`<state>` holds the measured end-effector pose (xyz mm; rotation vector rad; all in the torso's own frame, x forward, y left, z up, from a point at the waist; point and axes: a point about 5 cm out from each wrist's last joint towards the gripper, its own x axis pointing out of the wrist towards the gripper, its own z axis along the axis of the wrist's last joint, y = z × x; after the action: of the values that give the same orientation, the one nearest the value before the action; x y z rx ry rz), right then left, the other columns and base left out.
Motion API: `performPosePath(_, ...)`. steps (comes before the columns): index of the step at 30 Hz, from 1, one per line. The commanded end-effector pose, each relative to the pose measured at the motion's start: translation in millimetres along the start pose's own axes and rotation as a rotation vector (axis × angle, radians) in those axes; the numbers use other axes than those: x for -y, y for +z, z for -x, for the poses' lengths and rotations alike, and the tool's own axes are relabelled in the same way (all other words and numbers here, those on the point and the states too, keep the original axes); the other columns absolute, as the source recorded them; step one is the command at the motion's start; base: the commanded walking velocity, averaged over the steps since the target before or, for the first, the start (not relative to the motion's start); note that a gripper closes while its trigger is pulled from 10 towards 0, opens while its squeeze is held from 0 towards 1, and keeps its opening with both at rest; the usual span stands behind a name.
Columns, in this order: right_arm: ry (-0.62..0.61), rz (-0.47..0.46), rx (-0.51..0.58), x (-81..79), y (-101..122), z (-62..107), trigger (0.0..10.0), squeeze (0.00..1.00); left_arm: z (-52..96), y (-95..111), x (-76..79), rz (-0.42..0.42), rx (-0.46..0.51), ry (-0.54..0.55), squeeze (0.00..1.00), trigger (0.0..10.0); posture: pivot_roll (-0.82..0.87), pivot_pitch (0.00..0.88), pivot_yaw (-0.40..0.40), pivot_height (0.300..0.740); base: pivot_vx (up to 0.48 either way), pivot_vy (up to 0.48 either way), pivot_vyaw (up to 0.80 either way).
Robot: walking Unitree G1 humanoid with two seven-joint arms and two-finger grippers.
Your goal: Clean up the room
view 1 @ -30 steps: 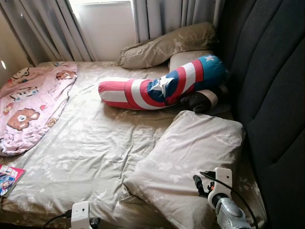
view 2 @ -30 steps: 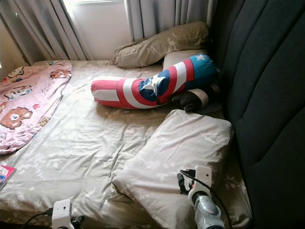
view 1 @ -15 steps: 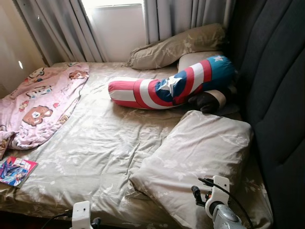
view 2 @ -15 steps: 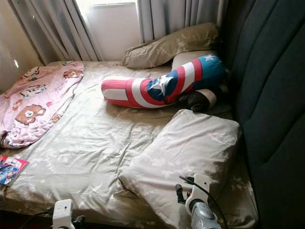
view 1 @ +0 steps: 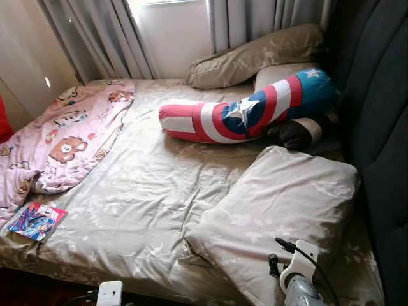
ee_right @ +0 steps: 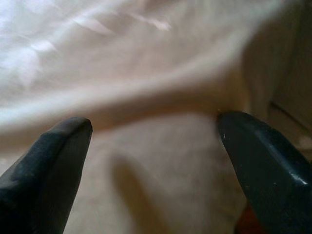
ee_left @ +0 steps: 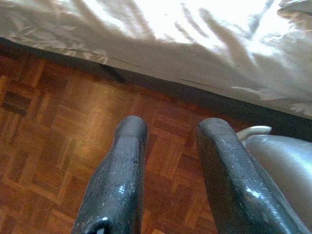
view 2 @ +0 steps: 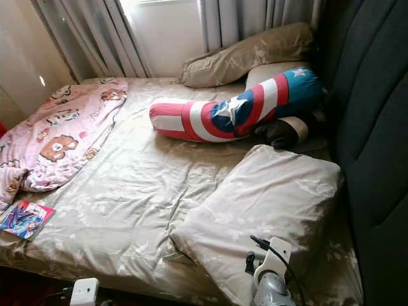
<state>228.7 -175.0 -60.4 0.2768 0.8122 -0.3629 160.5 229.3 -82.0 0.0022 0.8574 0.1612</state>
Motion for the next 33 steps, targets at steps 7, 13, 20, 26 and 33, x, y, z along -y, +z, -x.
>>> performPosePath(7, -0.1, -0.052, 0.029, 15.5, -3, 1.0, 10.0, 0.0, 1.3, 1, -10.4, -0.027, 0.003, 0.004, 0.0, 10.0, 0.17, 0.0, 0.147, 0.688, 0.0, 0.0, 0.0)
performPosePath(13, -0.114, -0.051, 0.012, 21.4, -7, 1.7, 10.0, 0.0, 4.6, 1, -23.2, -0.029, 0.028, -0.004, 0.0, 10.0, 0.18, 0.0, 0.144, 0.688, 0.0, 0.0, 0.0)
performPosePath(20, -0.051, -0.068, -0.046, 13.8, -22, 4.2, 10.0, 0.0, 20.8, -11, -66.6, -0.033, 0.018, 0.022, 0.0, 10.0, 0.2, 0.0, 0.15, 0.688, 0.0, 0.0, 0.0)
performPosePath(26, -0.017, -0.069, -0.077, 12.5, -31, 6.0, 10.0, 0.0, 56.6, -49, -110.4, -0.03, -0.042, 0.055, 0.0, 10.0, 0.24, 0.0, 0.162, 0.688, 0.0, 0.0, 0.0)
performPosePath(33, -0.077, -0.044, -0.092, 25.5, -35, 6.7, 10.0, 0.0, 80.8, -82, -115.9, -0.019, -0.087, 0.059, 0.0, 10.0, 0.25, 0.029, 0.168, 0.688, 0.0, 0.0, 0.0)
